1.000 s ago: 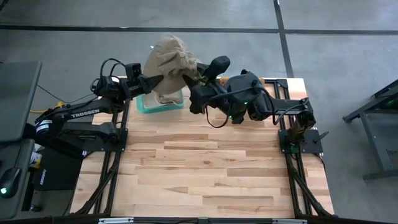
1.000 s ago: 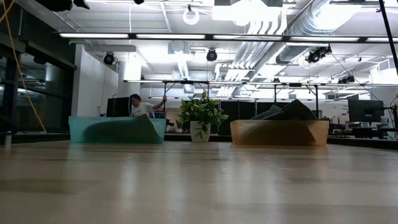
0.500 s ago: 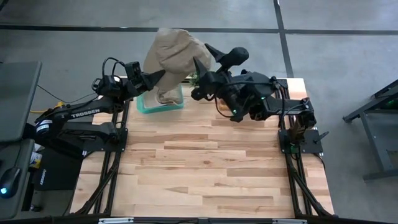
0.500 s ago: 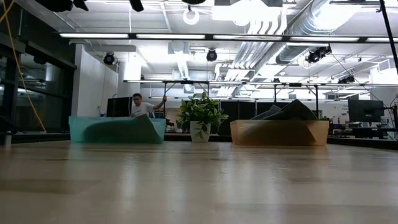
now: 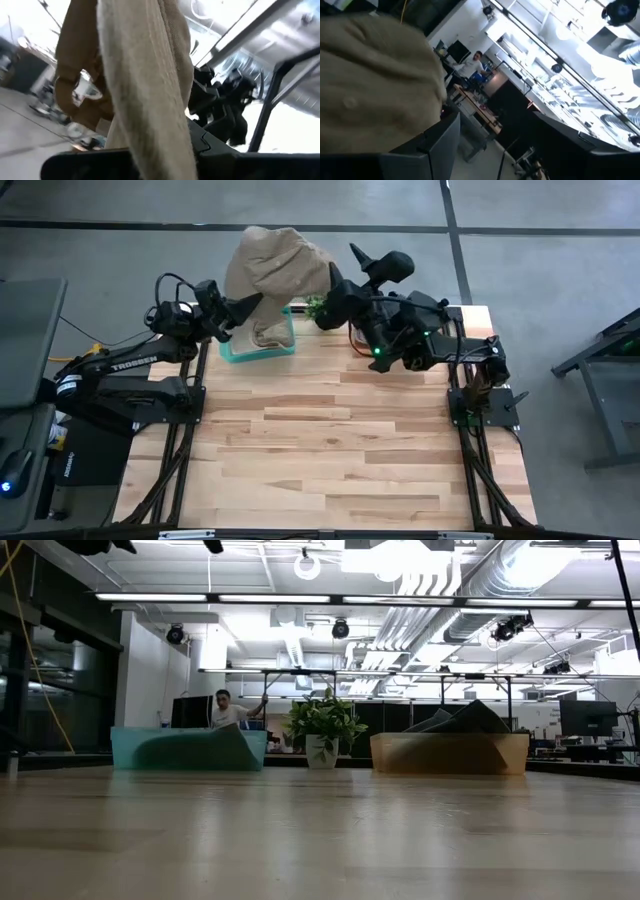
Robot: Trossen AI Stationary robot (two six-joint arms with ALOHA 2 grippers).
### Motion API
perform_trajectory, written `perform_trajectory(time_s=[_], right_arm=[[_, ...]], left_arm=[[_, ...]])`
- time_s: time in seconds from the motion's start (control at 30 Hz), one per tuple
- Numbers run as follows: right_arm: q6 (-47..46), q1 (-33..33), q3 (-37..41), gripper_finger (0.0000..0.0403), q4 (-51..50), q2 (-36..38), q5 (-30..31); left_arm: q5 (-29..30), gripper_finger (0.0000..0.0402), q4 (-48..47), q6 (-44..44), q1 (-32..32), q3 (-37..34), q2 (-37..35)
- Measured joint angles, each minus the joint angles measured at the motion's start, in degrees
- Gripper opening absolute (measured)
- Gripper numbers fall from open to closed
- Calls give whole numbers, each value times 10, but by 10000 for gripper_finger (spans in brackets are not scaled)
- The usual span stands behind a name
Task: Pick & Place hat
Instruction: Put the brown cap into the blue bin
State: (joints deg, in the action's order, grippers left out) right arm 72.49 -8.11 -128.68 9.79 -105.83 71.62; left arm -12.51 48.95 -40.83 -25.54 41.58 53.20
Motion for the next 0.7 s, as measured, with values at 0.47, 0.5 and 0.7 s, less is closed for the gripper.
perform_trajectory(time_s=[0.47, 0.5, 0.7], right_arm=[[10, -19, 0, 238, -12, 17, 48], [11, -20, 0, 238, -13, 17, 48], [20, -21, 0, 238, -14, 17, 58]], left_arm=[[66, 0, -331, 297, 0, 0, -89], [72, 0, -356, 314, 0, 0, -94], [124, 0, -500, 455, 0, 0, -113]])
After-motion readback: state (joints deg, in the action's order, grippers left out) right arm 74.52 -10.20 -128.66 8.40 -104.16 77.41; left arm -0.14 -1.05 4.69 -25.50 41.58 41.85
